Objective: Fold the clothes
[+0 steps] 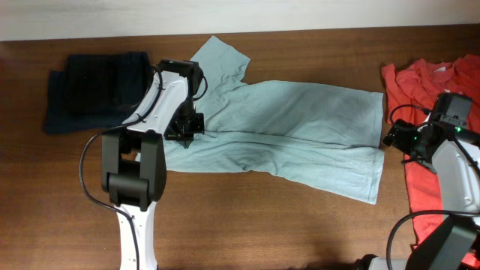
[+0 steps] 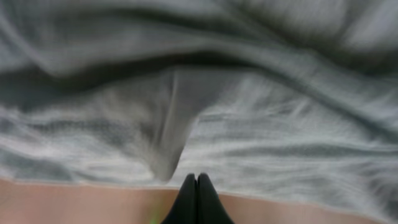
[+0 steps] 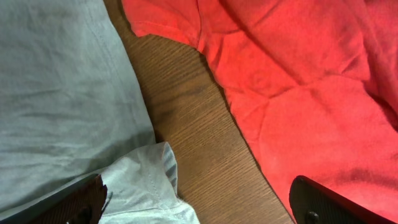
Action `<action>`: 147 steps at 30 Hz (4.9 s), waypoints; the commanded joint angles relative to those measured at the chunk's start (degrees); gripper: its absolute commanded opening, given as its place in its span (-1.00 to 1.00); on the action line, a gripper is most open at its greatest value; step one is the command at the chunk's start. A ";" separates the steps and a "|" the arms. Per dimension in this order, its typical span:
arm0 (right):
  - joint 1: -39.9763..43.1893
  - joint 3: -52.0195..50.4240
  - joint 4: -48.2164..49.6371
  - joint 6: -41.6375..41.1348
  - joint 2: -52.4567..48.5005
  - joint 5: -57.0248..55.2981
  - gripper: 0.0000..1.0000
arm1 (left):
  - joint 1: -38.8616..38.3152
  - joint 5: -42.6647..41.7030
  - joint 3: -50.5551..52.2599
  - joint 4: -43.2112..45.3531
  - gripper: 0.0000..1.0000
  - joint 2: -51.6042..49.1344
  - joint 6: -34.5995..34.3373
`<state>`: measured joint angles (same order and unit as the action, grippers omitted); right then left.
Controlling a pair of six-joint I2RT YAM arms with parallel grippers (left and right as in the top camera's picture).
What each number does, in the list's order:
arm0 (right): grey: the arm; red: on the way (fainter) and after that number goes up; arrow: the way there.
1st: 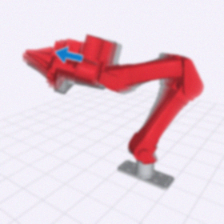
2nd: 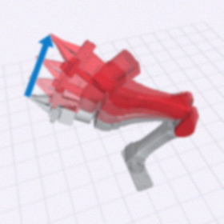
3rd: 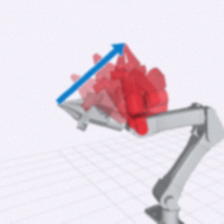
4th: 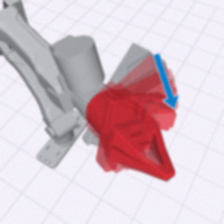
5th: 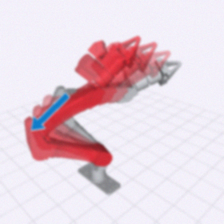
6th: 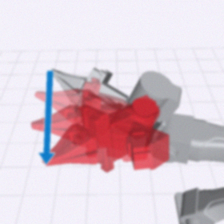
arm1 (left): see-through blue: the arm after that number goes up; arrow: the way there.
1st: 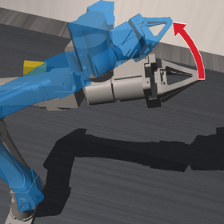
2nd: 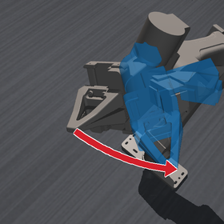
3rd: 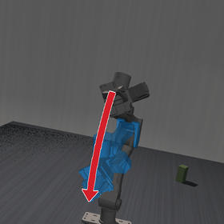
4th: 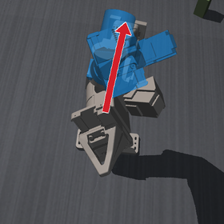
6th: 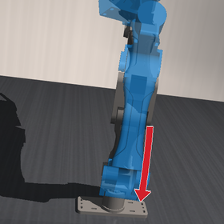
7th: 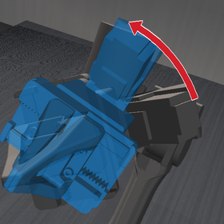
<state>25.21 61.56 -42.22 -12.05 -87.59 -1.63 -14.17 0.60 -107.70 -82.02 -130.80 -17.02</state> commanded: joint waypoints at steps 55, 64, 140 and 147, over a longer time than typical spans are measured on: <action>0.31 0.61 -0.04 -0.39 -0.26 0.09 0.97 | 0.07 10.78 0.85 18.82 -0.46 1.38 7.93; 0.31 0.61 -0.04 -0.39 -0.26 0.09 0.97 | 0.92 10.97 -6.23 21.33 -0.95 1.55 7.17; -59.39 5.53 33.35 13.31 -26.25 17.49 -0.92 | 14.40 15.13 -24.72 20.28 0.98 1.92 2.49; -59.36 5.53 35.60 13.29 -26.25 9.86 -0.92 | 14.38 15.13 -24.72 20.26 0.99 1.92 2.51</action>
<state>-33.50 66.02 -7.77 1.52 -114.80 13.93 0.23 15.27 -131.48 -61.65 -130.72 -14.20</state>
